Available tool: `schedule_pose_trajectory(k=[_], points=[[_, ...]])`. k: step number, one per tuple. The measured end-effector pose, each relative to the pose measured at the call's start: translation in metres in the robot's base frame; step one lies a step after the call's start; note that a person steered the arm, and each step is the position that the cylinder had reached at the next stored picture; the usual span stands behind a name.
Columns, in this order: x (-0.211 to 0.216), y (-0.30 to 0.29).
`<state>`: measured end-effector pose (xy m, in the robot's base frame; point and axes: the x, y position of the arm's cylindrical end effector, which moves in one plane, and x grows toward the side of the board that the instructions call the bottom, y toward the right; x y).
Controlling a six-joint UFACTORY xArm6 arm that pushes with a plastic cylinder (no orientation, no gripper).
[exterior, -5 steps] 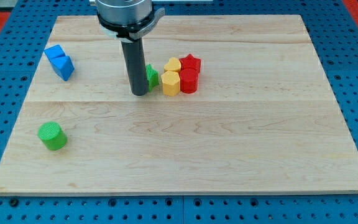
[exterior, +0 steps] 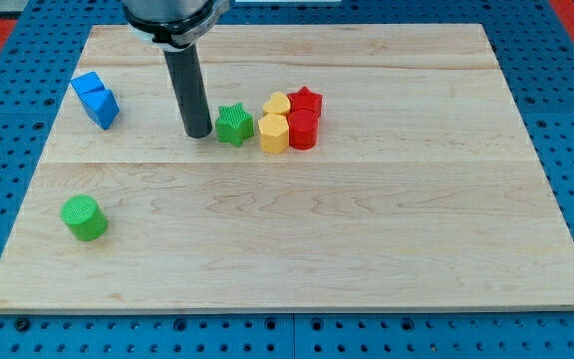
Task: Slide green star slightly right
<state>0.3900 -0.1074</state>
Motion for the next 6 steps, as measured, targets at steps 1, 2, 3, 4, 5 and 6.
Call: schedule_pose_trajectory(k=[1, 2, 3, 4, 5, 6], points=[[-0.011, 0.001], [-0.02, 0.001], [-0.026, 0.003], [-0.02, -0.016], [0.005, -0.041], [0.015, -0.037]])
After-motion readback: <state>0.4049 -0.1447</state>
